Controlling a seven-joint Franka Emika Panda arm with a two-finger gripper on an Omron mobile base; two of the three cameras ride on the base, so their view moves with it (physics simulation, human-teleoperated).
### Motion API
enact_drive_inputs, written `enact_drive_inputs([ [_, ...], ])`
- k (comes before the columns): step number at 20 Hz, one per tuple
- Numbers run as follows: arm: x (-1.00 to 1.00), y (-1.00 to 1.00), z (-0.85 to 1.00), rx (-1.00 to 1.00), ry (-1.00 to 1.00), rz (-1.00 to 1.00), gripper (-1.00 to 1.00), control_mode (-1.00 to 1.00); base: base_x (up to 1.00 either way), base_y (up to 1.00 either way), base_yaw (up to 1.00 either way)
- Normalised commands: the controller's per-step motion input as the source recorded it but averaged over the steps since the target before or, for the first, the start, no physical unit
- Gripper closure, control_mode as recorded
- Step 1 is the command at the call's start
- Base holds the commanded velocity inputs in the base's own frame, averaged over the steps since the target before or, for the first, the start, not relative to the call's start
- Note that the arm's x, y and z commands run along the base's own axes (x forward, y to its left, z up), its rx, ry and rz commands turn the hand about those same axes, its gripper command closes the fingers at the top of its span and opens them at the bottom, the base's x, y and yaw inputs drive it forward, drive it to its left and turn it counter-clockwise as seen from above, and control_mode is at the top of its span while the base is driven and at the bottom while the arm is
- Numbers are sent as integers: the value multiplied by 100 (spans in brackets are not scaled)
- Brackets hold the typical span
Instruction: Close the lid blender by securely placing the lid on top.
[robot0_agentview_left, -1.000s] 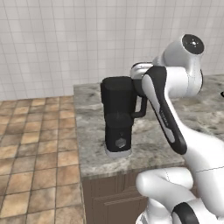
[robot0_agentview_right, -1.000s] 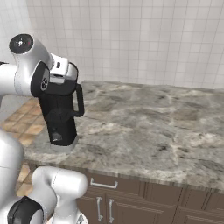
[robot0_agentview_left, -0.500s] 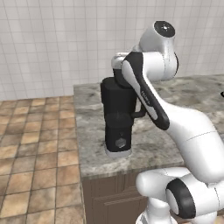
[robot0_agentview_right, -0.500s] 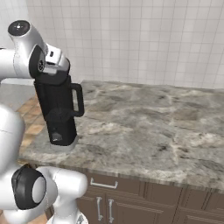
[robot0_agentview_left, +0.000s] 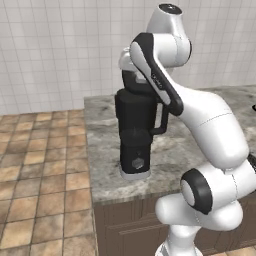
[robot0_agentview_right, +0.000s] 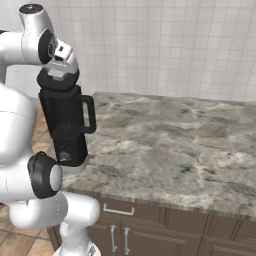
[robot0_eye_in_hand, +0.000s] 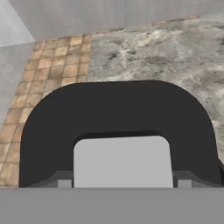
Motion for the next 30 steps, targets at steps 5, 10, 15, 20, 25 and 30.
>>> enact_drive_inputs([
  [5,18,0,-35,0,15,0,100,-100,0,0,0],
  [10,23,12,-18,-4,17,0,100,-100,0,0,0],
  [15,7,12,-10,-3,12,0,100,-100,0,0,0],
  [20,-2,7,-9,-4,8,0,100,-100,0,0,0],
  [25,-11,1,-26,0,0,0,100,-100,0,0,0],
  [30,-6,3,-23,0,1,0,100,-100,0,0,0],
])
